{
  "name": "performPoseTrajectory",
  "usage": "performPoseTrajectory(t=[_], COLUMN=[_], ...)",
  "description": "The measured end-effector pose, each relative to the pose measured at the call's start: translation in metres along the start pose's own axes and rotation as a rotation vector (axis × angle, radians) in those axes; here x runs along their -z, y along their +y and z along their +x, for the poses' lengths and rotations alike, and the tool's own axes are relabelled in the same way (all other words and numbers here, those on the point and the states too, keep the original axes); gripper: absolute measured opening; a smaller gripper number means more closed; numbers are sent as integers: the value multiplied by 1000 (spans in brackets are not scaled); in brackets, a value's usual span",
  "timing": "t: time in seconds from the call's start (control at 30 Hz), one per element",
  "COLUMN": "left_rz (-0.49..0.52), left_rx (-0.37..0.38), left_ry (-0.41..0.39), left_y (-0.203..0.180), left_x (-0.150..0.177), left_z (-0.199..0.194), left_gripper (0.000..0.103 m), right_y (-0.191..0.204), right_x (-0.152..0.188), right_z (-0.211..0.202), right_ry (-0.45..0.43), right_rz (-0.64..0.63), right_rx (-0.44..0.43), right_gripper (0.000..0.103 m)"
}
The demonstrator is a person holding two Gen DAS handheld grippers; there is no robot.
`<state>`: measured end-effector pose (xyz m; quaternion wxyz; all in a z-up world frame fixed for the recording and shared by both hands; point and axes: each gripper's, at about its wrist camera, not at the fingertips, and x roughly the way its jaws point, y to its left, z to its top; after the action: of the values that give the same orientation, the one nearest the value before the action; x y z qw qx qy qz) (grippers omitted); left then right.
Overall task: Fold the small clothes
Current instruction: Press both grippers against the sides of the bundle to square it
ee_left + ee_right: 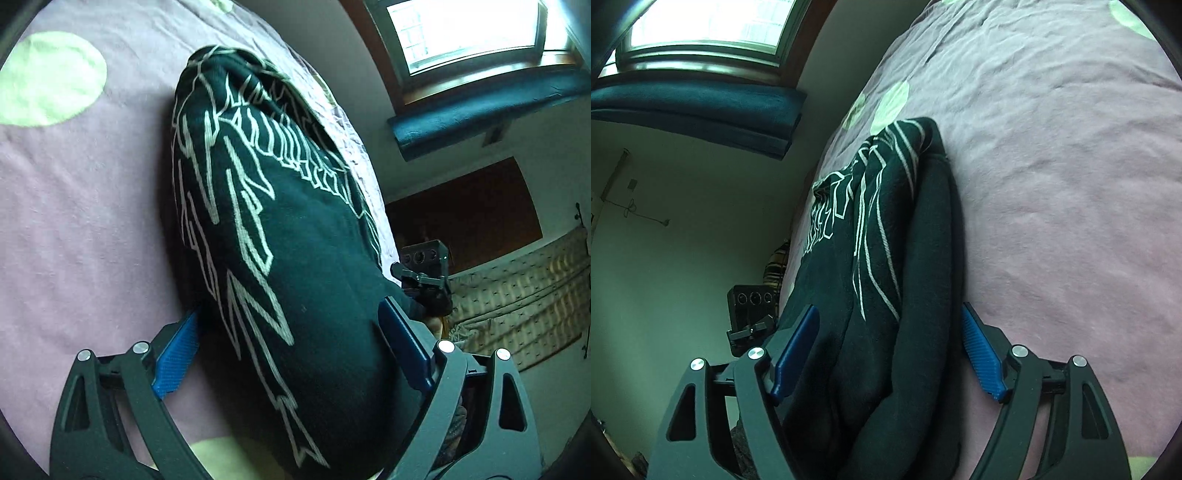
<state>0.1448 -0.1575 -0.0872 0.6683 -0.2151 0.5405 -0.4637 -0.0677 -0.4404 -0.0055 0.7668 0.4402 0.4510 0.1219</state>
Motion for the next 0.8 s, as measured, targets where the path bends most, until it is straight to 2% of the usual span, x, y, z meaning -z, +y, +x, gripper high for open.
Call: performPoseTrajectory(t=[0.1, 0.17, 0.2, 0.23, 0.33, 0.5, 0.63, 0.8], left_rz=[59, 68, 64, 58, 49, 54, 93, 124], left_rx=[-44, -63, -65, -71, -90, -68, -77, -117], left_ry=[2, 4, -2, -10, -32, -60, -103, -154], left_y=[-6, -7, -7, -6, -8, -14, -27, -31], left_x=[2, 3, 3, 4, 4, 1, -8, -32], left_z=[7, 10, 11, 10, 8, -5, -25, -59], left_gripper=[91, 85, 80, 73, 59, 45, 42, 42], right_y=[9, 19, 23, 24, 26, 47, 71, 98], right_x=[-5, -7, -6, -5, 3, 11, 12, -2], right_z=[15, 27, 32, 36, 37, 35, 29, 47], right_ry=[46, 83, 92, 100, 69, -19, -84, -111], right_rz=[-44, -91, -108, -116, -130, -178, -239, -291], right_rx=[43, 71, 83, 97, 84, 94, 93, 73], right_gripper=[76, 73, 60, 53, 43, 39, 37, 37])
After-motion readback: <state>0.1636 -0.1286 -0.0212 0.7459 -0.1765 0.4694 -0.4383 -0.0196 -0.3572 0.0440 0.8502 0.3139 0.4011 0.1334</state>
